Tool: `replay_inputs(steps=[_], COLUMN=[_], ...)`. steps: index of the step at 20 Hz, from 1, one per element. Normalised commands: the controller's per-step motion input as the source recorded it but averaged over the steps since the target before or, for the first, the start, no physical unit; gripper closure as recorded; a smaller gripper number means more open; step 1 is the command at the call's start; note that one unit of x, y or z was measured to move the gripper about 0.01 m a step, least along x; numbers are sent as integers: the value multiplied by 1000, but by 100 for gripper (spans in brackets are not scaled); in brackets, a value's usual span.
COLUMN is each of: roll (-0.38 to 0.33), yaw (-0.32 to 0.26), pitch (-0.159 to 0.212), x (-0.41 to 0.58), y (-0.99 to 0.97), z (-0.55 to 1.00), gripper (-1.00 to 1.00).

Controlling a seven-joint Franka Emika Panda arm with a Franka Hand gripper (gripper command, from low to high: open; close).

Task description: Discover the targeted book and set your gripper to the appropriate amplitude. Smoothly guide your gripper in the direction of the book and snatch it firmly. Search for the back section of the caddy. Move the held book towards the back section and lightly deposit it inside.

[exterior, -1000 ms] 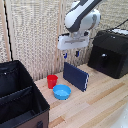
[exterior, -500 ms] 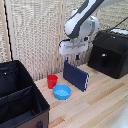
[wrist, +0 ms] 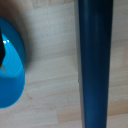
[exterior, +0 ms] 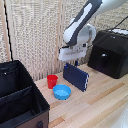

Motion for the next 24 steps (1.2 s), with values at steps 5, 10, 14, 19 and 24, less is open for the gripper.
replay_inputs(steps=[5,10,14,19,24], roll=[-108,-138,-108,-56,-38], yaw=[92,111,142,157,154], pitch=[6,5,0,2,31], x=[15,35,105,103,62], y=[-83,-24,26,24,55], z=[-219,-221,-154,-56,-6], gripper=[-100,-100,100,100,100])
